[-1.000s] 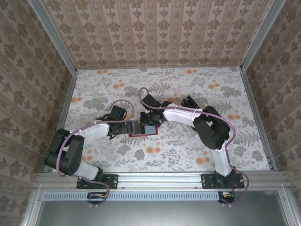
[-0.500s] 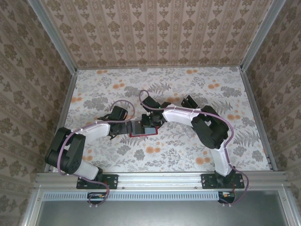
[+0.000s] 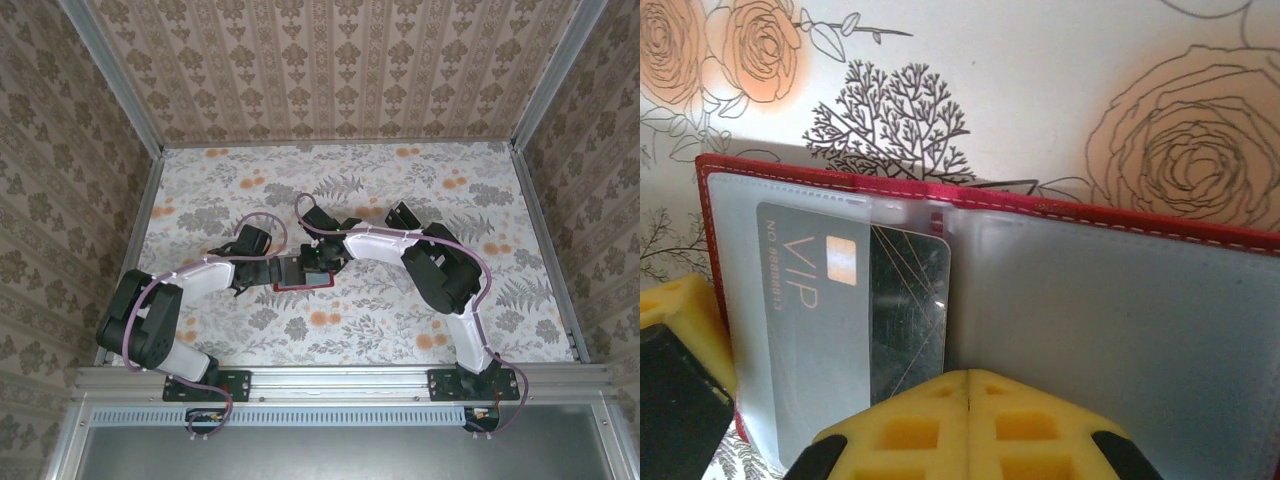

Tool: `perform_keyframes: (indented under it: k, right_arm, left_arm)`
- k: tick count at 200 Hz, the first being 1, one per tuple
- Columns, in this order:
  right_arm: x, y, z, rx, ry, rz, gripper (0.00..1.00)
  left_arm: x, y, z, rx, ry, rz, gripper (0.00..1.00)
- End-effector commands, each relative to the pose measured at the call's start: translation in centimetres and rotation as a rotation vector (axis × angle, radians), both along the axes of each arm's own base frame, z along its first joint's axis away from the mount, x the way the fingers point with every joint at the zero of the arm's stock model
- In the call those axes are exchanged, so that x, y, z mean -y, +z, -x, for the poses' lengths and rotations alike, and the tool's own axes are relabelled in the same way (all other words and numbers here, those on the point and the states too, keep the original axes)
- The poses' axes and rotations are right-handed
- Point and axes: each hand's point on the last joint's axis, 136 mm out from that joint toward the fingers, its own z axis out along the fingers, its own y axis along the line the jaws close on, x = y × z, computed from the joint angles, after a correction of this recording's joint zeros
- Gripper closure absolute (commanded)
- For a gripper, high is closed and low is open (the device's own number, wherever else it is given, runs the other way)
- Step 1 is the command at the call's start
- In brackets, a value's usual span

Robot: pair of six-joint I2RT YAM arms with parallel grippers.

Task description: Put the credit cards into the card holder

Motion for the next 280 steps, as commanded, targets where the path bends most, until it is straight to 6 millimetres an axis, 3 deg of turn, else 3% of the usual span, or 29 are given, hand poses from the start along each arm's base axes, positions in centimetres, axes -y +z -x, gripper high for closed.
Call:
perform_keyframes:
  k: [1,108,159,169,194,280]
  right_arm:
    - [-1.1,-0.5,0.3,-0.035,0.010,-0.036,0.92]
    - [-3.2,0.1,0.3,-0.047,0.024,-0.102,0.92]
    - [-2.6,-0.6,0.7,-0.054,0.016,-0.085,0.92]
    - [-2.5,-0.5,0.7,-0.054,0.014,-0.086,0.92]
    - [-2.4,-0.2,0.7,-0.045,0.012,-0.091,0.92]
    - [-2.8,0.0,1.1,-0.049,0.017,-0.106,0.90]
  left_arm:
    - [0.3,-2.4,1.6,-0.088,-0.011,0.017,0.00]
    - [0.8,-2.5,1.7,-0.089,-0.019,0.033,0.00]
    - [0.3,0.2,1.0,-0.034,0.001,0.052,0.00]
    - [-0.9,0.7,0.6,-0.023,0.043,0.055,0.00]
    - [-1.7,1.3,0.3,-0.007,0.064,0.055,0.00]
    - [-1.3,-1.0,1.0,-0.066,0.050,0.056,0.00]
